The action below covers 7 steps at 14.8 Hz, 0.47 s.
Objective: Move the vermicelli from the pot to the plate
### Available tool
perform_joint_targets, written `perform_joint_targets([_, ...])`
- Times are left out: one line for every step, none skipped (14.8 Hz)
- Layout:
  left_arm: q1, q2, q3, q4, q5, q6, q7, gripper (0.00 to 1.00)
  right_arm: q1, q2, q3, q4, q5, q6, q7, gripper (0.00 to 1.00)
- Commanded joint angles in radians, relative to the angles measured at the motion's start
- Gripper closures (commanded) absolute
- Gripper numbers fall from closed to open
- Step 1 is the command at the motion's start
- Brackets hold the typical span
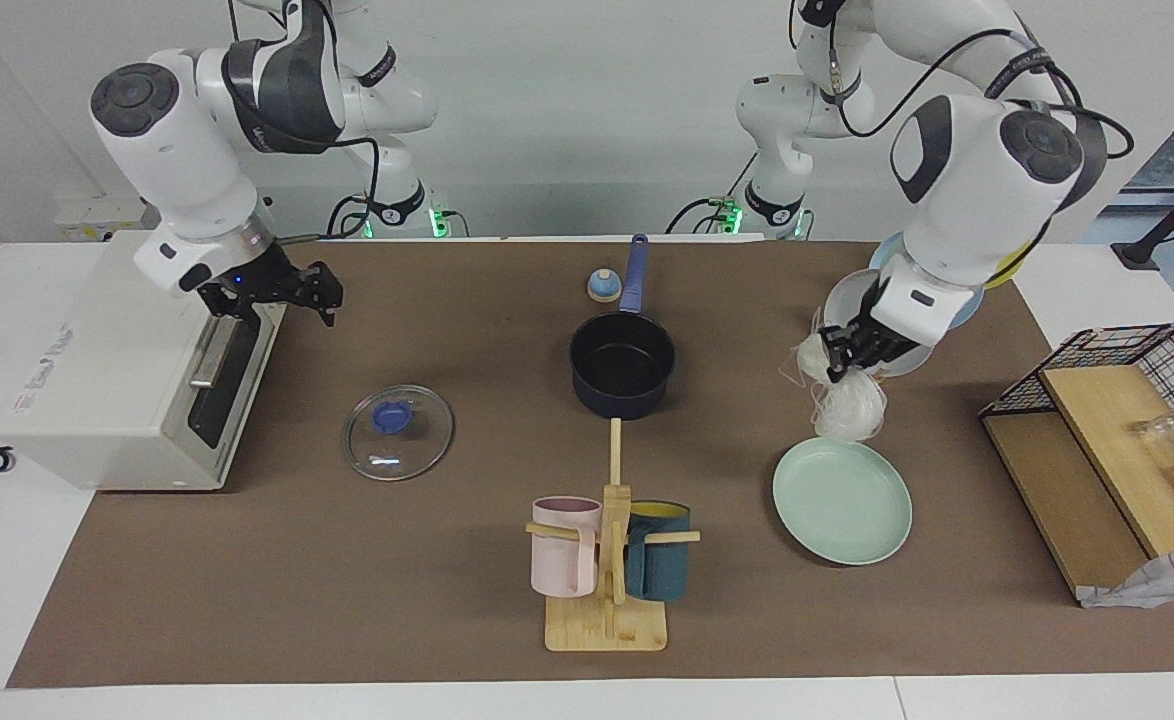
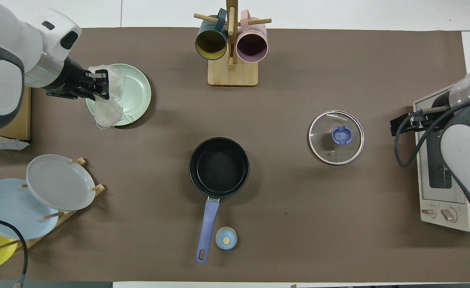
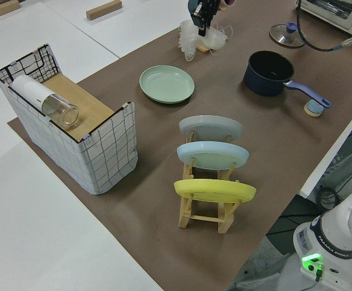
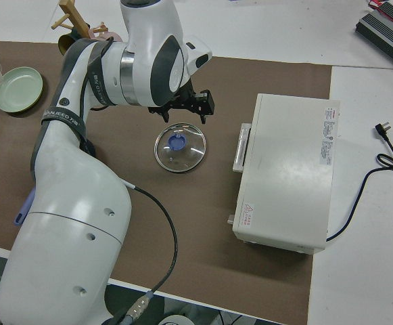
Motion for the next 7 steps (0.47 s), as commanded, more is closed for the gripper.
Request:
perform_joint_targets([0.032, 0.086, -0.008, 0.004, -0.007, 0.115, 0.065, 1.00, -0.003, -0.031, 0.010, -0.038, -0.018, -0.019, 0.000, 0.00])
perform_joint_targets([0.040, 0.101, -0.007, -0.006, -0.006, 0.148, 0.097, 1.00, -0.004, -0.034, 0.011, -0.038, -0.018, -0.033, -0.002, 0.00])
perform_joint_targets([0.040, 0.126, -0.007, -0.009, -0.006, 0.180, 0.109, 1.00, -0.004, -0.029, 0.011, -0.029, -0.017, -0.041, -0.002, 0.00])
perform_joint_targets([0.037, 0.147, -0.007, -0.015, -0.004, 0.208, 0.114, 1.00, 0.000, -0.029, 0.013, -0.016, -0.017, -0.056, 0.002, 0.00])
perform_joint_targets([0.037, 0.158, -0.007, -0.039, 0.013, 0.237, 0.138, 1.00, 0.003, -0.023, 0.013, 0.005, -0.017, -0.081, 0.003, 0.00])
perform_joint_targets([0.040, 0.163, -0.007, -0.067, 0.022, 0.275, 0.173, 1.00, 0.005, -0.011, 0.007, 0.032, -0.014, -0.108, 0.003, 0.00])
perform_joint_targets([0.040, 0.166, -0.007, -0.096, 0.025, 0.309, 0.194, 1.00, 0.001, 0.000, 0.007, 0.057, -0.017, -0.133, 0.003, 0.00])
